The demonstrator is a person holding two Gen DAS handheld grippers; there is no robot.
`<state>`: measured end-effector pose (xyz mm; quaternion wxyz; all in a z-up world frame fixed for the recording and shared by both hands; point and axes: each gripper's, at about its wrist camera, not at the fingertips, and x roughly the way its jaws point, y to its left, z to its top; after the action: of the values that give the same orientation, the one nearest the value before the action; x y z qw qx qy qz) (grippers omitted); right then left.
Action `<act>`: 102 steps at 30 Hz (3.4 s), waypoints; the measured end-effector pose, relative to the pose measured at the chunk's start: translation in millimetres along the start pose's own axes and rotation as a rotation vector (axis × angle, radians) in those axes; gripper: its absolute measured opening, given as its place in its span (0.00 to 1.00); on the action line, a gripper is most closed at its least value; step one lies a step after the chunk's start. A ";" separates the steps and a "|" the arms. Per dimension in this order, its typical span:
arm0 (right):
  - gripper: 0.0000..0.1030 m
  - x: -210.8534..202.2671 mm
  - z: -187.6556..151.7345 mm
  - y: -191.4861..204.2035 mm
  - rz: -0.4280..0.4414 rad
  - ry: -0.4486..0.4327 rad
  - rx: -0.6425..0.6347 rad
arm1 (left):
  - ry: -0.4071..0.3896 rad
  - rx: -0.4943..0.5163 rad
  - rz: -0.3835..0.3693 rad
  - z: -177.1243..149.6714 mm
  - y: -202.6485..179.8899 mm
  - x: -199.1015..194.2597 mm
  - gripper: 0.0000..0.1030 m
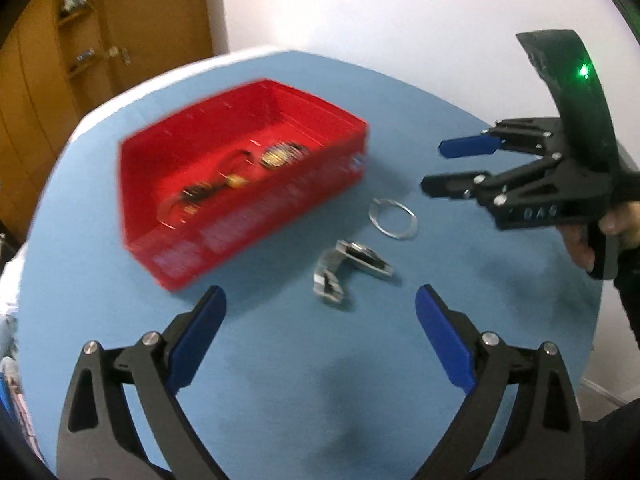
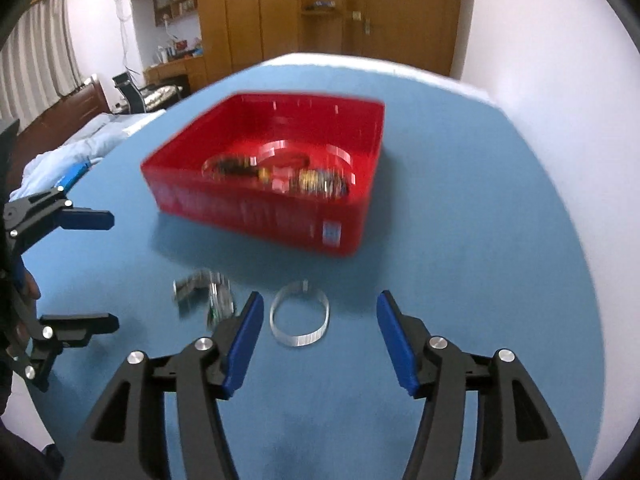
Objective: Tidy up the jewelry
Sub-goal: 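Move left gripper toward silver link watch while right gripper approaches thin silver bangle, then close left gripper on the watch while right gripper closes on the thin bangle, then carry the watch and thin bangle in both grippers over the red box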
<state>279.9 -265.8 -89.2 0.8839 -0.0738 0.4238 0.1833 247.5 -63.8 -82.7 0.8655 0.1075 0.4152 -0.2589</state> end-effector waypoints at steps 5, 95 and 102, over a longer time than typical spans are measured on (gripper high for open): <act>0.59 21.1 -23.7 7.9 0.011 0.059 -0.010 | 0.058 0.011 -0.026 -9.7 -12.9 29.9 0.92; 0.45 -22.0 22.3 12.5 0.028 -0.022 -0.071 | -0.055 -0.086 0.127 26.7 39.9 -32.9 0.18; 0.45 -36.7 58.4 19.2 0.036 -0.057 -0.105 | -0.099 -0.075 0.154 53.4 57.2 -51.6 0.18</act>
<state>293.6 -241.0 -23.4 0.8871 -0.1074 0.3896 0.2231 286.7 -18.5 -10.7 0.9057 0.0937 0.3717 -0.1809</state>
